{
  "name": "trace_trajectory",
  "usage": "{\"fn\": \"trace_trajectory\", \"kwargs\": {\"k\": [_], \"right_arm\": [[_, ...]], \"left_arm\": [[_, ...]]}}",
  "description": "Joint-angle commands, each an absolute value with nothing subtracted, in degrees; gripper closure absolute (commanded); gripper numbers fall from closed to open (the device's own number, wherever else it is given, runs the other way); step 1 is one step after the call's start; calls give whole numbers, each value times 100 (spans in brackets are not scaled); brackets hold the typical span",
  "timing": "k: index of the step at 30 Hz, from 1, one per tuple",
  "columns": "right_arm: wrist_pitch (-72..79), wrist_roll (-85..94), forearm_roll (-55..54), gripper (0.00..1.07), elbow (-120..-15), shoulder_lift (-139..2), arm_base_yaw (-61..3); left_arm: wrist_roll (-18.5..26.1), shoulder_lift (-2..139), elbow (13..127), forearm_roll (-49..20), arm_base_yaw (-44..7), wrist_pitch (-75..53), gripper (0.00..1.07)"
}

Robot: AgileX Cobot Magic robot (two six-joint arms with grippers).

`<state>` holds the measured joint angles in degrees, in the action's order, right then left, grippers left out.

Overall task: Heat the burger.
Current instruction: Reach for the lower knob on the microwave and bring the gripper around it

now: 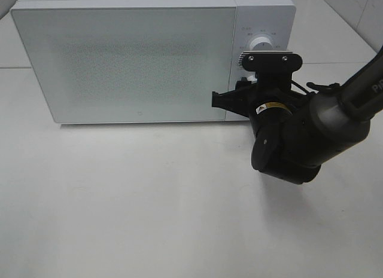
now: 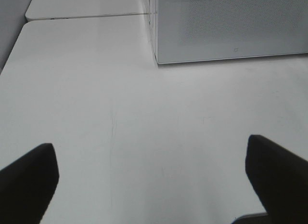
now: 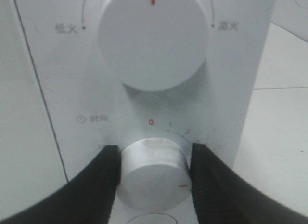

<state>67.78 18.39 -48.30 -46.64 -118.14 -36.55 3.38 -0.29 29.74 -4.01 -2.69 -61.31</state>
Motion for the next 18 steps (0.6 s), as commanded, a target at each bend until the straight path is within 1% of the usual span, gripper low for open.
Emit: {"fn": "trace_trajectory", "kwargs": {"k": [1, 2, 3, 5, 6, 8, 18], "right_arm": [[7798, 1776, -4939, 81, -4756, -11826, -3621], [7781, 1776, -4939, 87, -4756, -11826, -3621], [7781, 1776, -4939, 87, -4756, -11826, -3621], [7741, 1770, -4916, 102, -4756, -11826, -3621], [7741, 1770, -4916, 102, -4756, -11826, -3621], [7718, 1765, -4910, 107, -4756, -11826, -3621], [7701, 1753, -4893, 107, -4756, -11826, -3621]], "left_arm": [[355, -120, 2956, -447, -258, -6119, 8], [355, -120, 2956, -447, -258, -6119, 8], [355, -120, 2956, -447, -258, -6119, 8], [355, -120, 2956, -447, -258, -6119, 8], [355, -120, 2956, -447, -258, -6119, 8], [355, -120, 2956, -447, -258, -6119, 8], [355, -120, 2956, -447, -258, -6119, 8]]}}
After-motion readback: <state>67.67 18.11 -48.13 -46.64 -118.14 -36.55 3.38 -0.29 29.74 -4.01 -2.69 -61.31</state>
